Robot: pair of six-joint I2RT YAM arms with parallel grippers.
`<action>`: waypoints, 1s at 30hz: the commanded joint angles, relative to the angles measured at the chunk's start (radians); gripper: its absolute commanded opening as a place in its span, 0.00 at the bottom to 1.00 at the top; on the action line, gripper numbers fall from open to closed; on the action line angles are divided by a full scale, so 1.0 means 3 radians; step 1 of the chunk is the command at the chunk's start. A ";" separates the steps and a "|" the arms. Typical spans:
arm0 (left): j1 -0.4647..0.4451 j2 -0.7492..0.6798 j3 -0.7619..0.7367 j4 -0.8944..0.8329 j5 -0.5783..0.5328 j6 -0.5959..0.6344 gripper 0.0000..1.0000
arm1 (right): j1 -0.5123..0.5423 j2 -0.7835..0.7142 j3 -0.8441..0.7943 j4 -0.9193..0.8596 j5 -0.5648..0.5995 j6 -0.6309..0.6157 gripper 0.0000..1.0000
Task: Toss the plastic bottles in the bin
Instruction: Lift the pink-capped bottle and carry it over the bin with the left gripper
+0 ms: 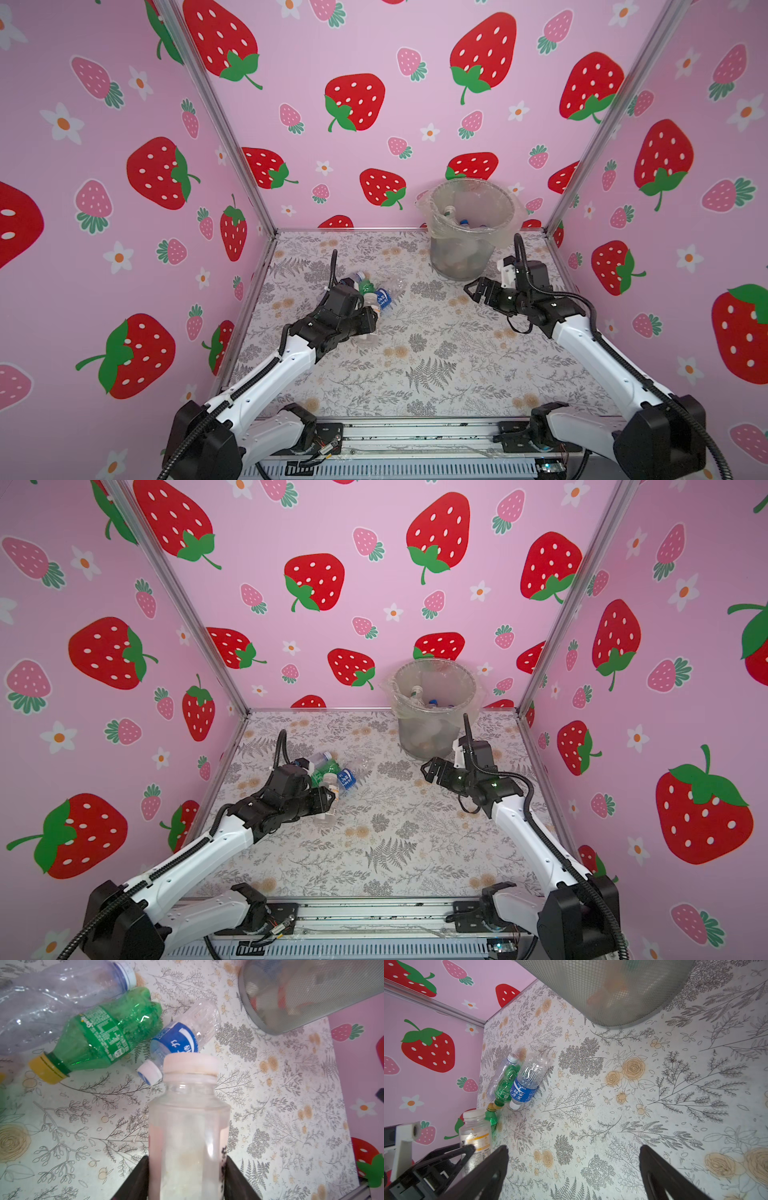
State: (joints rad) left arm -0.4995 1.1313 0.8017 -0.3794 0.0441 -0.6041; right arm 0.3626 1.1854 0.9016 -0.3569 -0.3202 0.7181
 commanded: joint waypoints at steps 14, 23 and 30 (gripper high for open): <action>-0.0011 0.0550 0.0846 0.0176 0.0409 0.0015 0.53 | 0.0060 0.0124 -0.0219 0.0008 0.0238 0.0017 0.99; -0.0015 0.0717 0.1297 0.0211 0.0618 -0.0036 0.53 | 0.0093 0.0100 -0.0321 0.0030 0.0292 0.0009 0.99; -0.0013 0.0884 0.1673 0.0196 0.0847 -0.0139 0.53 | 0.0116 0.0064 -0.0350 0.0022 0.0294 -0.0014 0.99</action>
State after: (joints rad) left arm -0.4999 1.3739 1.2232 -0.3370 0.2417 -0.6243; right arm 0.3908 1.2152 0.8093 -0.3519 -0.2447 0.7307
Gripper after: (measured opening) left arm 0.535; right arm 0.994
